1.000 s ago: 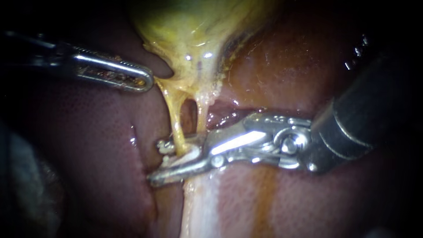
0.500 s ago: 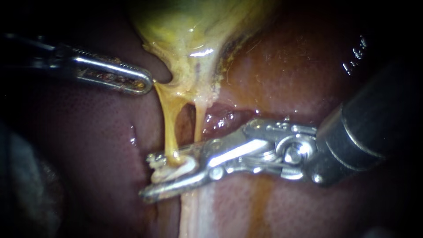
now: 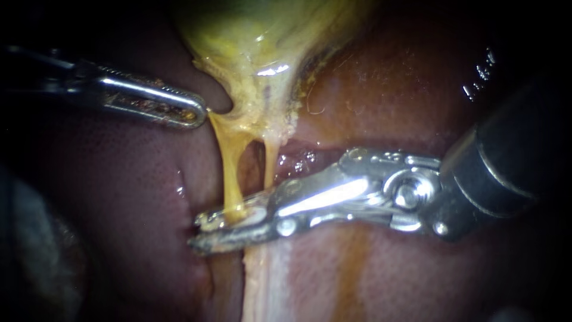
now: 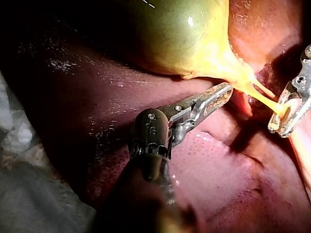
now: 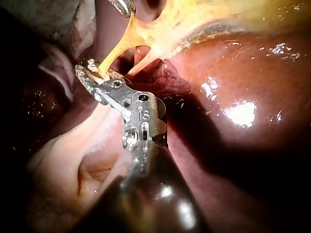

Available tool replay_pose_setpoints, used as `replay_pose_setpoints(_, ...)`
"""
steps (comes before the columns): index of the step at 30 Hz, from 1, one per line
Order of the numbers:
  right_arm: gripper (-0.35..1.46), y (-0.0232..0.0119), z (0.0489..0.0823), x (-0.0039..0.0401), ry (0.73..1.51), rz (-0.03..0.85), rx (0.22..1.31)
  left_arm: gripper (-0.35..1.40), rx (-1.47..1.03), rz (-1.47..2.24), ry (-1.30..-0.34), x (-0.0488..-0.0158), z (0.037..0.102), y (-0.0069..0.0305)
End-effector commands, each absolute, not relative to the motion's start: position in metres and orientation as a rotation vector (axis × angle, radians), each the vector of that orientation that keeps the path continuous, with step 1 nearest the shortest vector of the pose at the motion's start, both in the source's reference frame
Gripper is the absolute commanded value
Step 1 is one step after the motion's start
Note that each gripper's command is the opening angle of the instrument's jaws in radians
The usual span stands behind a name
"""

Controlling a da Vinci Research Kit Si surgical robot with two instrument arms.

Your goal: Clipping second clip left tube

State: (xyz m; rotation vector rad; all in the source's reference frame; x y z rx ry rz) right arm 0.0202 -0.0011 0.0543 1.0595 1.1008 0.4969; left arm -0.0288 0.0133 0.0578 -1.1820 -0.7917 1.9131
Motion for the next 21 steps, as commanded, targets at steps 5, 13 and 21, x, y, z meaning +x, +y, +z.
replay_pose_setpoints(5, -0.35, -0.0011, 0.0541, 0.0194, 1.075, 0.523, 1.079, -0.35, -1.182, 1.913, -0.792, -0.0287, 0.0578, 0.0133)
replay_pose_setpoints(13, -0.35, -0.0014, 0.0539, 0.0192, 1.058, 0.518, 1.073, -0.35, -1.182, 1.913, -0.792, -0.0287, 0.0577, 0.0133)
replay_pose_setpoints(21, -0.35, -0.0013, 0.0540, 0.0192, 1.058, 0.518, 1.073, -0.35, -1.182, 1.913, -0.792, -0.0287, 0.0578, 0.0133)
